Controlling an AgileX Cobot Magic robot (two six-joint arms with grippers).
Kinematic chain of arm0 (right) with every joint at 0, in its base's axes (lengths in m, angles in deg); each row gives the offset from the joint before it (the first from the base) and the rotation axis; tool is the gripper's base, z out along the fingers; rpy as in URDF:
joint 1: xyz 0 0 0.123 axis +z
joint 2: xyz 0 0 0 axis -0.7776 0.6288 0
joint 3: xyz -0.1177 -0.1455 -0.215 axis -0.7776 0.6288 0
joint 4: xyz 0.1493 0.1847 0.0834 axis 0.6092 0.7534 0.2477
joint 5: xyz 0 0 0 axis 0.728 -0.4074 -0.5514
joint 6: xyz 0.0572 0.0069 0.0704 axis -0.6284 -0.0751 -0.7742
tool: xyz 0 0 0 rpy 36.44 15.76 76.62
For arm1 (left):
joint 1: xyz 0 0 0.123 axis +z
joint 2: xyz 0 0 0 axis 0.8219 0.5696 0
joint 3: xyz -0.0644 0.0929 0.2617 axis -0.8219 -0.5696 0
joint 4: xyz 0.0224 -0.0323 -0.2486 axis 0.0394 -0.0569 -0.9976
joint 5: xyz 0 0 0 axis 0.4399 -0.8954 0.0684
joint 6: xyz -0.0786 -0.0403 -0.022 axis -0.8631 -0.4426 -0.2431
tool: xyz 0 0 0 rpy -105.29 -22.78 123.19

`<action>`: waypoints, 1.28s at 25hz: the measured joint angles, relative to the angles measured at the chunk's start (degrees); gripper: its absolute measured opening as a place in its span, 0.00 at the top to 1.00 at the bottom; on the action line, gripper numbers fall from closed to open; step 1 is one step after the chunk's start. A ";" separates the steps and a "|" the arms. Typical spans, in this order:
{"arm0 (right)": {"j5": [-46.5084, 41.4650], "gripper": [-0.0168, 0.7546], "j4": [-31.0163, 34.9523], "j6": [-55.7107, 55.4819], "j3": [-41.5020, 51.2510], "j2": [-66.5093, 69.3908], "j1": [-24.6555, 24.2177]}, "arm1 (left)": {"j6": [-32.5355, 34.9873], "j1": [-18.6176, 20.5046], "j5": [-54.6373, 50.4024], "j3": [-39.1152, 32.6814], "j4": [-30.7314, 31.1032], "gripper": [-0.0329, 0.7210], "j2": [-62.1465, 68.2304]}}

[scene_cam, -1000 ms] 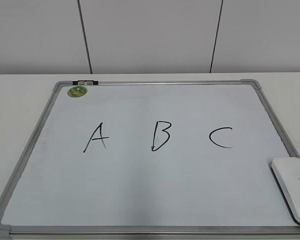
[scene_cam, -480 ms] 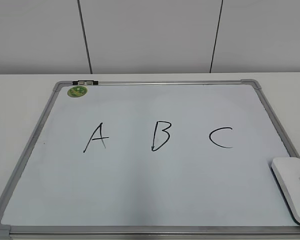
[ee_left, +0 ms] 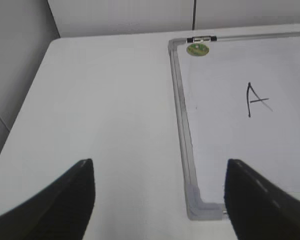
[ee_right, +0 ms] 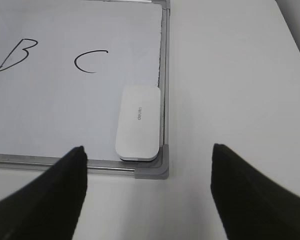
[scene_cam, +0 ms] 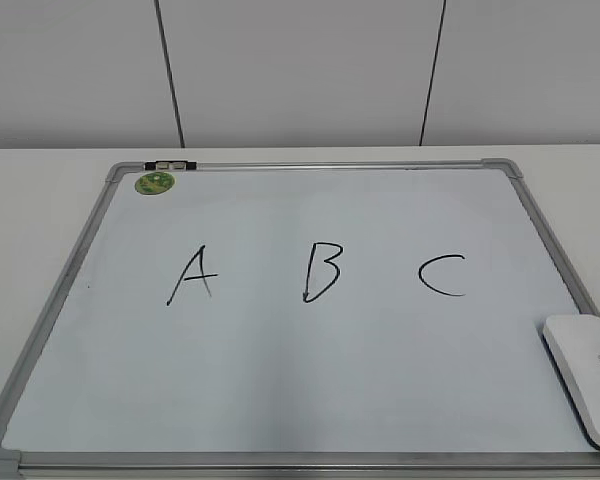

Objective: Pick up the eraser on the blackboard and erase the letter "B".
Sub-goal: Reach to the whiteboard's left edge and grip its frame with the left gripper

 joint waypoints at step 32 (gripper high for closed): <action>0.00 0.21 0.00 0.00 0.00 0.00 0.00 | 2.38 -1.26 22.09 20.02 -6.99 0.18 73.28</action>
